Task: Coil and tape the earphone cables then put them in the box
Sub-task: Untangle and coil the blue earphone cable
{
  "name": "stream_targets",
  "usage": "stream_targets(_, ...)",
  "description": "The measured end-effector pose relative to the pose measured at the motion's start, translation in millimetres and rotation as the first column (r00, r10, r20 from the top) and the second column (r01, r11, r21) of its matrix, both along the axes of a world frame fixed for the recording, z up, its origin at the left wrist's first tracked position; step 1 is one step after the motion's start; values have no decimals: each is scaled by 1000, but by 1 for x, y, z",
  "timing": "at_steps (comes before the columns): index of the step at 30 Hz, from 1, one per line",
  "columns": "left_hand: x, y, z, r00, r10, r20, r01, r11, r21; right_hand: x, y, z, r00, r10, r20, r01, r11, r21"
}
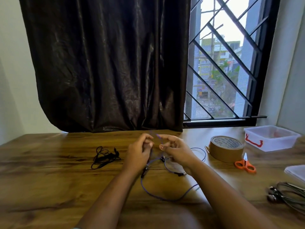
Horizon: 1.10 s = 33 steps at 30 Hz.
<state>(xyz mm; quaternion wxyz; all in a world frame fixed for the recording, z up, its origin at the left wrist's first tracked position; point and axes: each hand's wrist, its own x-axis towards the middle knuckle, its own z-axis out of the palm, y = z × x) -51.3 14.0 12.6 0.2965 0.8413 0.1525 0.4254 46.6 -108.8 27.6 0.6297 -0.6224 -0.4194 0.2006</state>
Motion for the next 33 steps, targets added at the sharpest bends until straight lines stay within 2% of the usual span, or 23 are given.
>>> stream_targets(2, 2, -2, 4, 995, -57, 79, 72, 978, -194, -1, 2, -2, 997, 65, 29, -64, 997, -38)
stream_targets(4, 2, -7, 10, 969, -147, 196, 207, 920, -334, -1, 5, -5, 994, 94, 58, -88, 992, -85)
stream_targets(6, 5, -4, 12, 942, -156, 296, 279, 855, -438, 1, 7, -7, 987, 75, 143, -56, 990, -133)
stream_targets(9, 3, 2, 13, 932, -125, 340, 306, 772, -557, 7, 7, -11, 963, 41, 266, 18, 976, -216)
stream_targets(13, 0, -1, 16, 922, -218, 321, 375, 712, -593, 10, 4, -16, 956, 38, 292, 36, 969, -244)
stream_targets(16, 1, -5, 13, 918, -316, 238, 396, 733, -554, 5, 3, -13, 984, 76, 164, -54, 990, -132)
stream_targets(18, 1, -7, 12, 909, -345, 234, 416, 732, -540, 2, 4, -11, 989, 49, 141, -42, 997, -59)
stream_targets(21, 2, -9, 13, 919, -306, 250, 394, 761, -515, 5, 8, -11, 981, -70, 181, 72, 997, -6)
stream_targets(23, 3, -10, 14, 928, -259, 267, 365, 773, -519, 6, 9, -13, 982, -127, 143, 122, 992, 44)
stream_targets(25, 4, -9, 15, 917, -211, 338, 382, 707, -595, 6, 10, -10, 972, -206, 114, 196, 976, 94)
stream_targets(27, 3, -5, 18, 879, -126, 460, 441, 584, -682, 8, 8, -7, 965, -260, -43, 263, 954, 145)
stream_targets(28, 2, -2, 20, 851, -65, 522, 476, 517, -711, 8, 5, -5, 951, -230, -206, 270, 944, 190)
stream_targets(30, -3, 6, 22, 802, 55, 595, 524, 413, -745, 15, -1, -1, 858, -107, -502, 283, 914, 290)
stream_targets(31, -6, 10, 23, 802, 90, 591, 513, 404, -758, 20, -4, 0, 806, -68, -587, 312, 893, 324)
stream_targets(33, -10, 16, 23, 851, 91, 517, 416, 483, -770, 27, -10, 3, 757, -77, -649, 370, 869, 329)
